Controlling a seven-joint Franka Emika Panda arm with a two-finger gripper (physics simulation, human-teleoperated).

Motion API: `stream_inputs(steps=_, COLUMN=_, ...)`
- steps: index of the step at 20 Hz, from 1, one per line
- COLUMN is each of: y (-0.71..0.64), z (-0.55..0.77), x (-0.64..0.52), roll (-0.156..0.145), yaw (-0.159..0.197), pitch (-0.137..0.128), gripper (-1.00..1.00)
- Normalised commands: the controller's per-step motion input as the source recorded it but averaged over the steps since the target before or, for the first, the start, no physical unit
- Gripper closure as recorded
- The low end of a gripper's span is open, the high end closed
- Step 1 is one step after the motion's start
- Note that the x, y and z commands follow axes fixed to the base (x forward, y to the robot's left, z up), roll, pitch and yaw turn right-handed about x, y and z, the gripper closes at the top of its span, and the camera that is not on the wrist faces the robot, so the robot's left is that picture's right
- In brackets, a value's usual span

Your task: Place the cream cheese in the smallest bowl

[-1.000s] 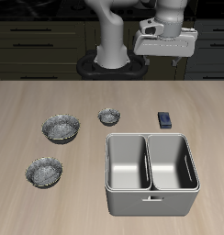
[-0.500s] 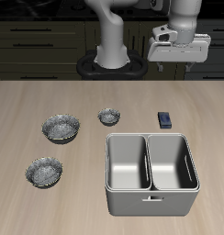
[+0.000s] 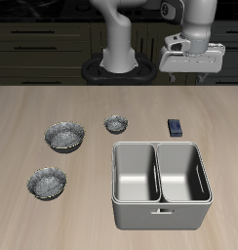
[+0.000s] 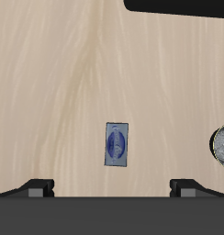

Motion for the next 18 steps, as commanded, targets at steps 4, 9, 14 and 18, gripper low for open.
stream_inputs(steps=4, y=-0.09, z=-0.16, x=-0.06, roll=-0.021, yaw=0.003, pitch=-0.031, gripper=-1.0)
stream_inputs(steps=9, y=-0.03, z=-0.32, x=-0.04, roll=-0.019, yaw=0.02, pitch=-0.002, gripper=-1.0)
stream_inputs(steps=14, y=0.06, z=-0.34, x=-0.05, roll=-0.01, yaw=0.016, pitch=-0.002, gripper=-1.0)
stream_inputs(steps=18, y=0.01, z=-0.24, x=-0.08, roll=0.009, yaw=-0.01, pitch=0.007, gripper=-1.0)
